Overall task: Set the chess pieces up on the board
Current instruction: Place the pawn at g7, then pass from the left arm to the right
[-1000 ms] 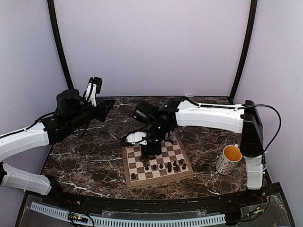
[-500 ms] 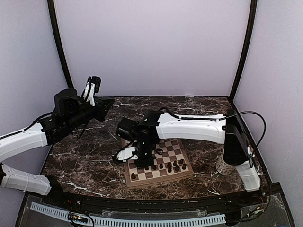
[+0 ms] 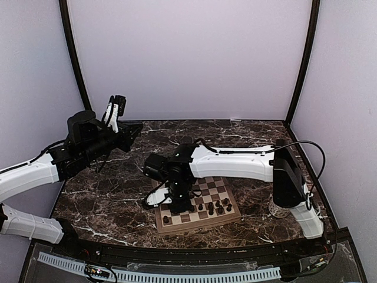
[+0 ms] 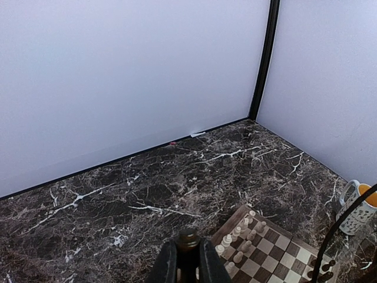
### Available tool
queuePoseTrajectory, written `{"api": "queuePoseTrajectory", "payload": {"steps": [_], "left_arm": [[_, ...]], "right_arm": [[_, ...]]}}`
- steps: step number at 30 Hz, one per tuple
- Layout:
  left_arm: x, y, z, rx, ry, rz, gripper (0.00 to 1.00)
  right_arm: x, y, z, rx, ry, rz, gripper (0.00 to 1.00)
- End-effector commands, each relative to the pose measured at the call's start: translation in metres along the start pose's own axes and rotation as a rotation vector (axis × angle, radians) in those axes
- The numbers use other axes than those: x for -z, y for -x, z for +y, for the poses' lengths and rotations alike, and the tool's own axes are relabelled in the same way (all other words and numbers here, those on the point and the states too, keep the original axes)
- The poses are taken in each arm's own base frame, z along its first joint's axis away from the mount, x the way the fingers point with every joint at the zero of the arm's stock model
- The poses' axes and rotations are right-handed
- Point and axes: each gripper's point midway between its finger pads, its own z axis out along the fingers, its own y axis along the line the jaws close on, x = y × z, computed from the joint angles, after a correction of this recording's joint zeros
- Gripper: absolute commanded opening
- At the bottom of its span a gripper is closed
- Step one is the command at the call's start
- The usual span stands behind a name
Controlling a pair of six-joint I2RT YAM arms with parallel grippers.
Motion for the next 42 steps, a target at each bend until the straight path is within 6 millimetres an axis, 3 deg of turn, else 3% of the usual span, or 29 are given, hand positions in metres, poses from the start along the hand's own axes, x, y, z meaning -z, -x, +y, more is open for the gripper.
{"api": "queuePoseTrajectory", "payload": {"steps": [1,5,17,24,27,30,32,36,42], "left_arm": [[0.005,0.007,0.001,0.0,-0.001,-0.01,0.0],[0.004,0.006,0.0,0.002,-0.004,-0.006,0.0],[0.002,0.003,-0.001,0.004,-0.014,0.006,0.0],[-0.001,0.0,-0.002,0.0,-0.017,0.018,0.0],[-0.004,-0.004,-0.004,-0.01,-0.03,0.031,0.0],[-0.01,-0.012,-0.018,-0.024,-0.115,0.058,0.0],[-0.012,-0.017,-0.035,-0.024,-0.214,0.065,0.0],[0.001,-0.02,-0.09,-0.013,-0.551,0.049,0.0],[0.007,-0.036,-0.129,-0.043,-0.745,0.08,0.03]], "right_arm": [[-0.001,0.006,0.003,0.022,0.003,0.004,0.06],[-0.003,0.006,0.003,0.02,0.001,0.008,0.08],[-0.002,0.01,0.003,0.021,-0.005,0.001,0.27],[0.012,0.006,0.0,0.026,-0.034,0.002,0.31],[0.036,0.0,-0.008,0.018,-0.077,-0.03,0.33],[0.071,-0.006,-0.017,-0.006,-0.086,-0.099,0.34],[0.099,-0.009,-0.018,-0.028,-0.069,-0.181,0.35],[0.142,-0.025,-0.024,-0.09,-0.028,-0.33,0.36],[0.205,-0.06,-0.051,-0.256,0.031,-0.611,0.36]]}}
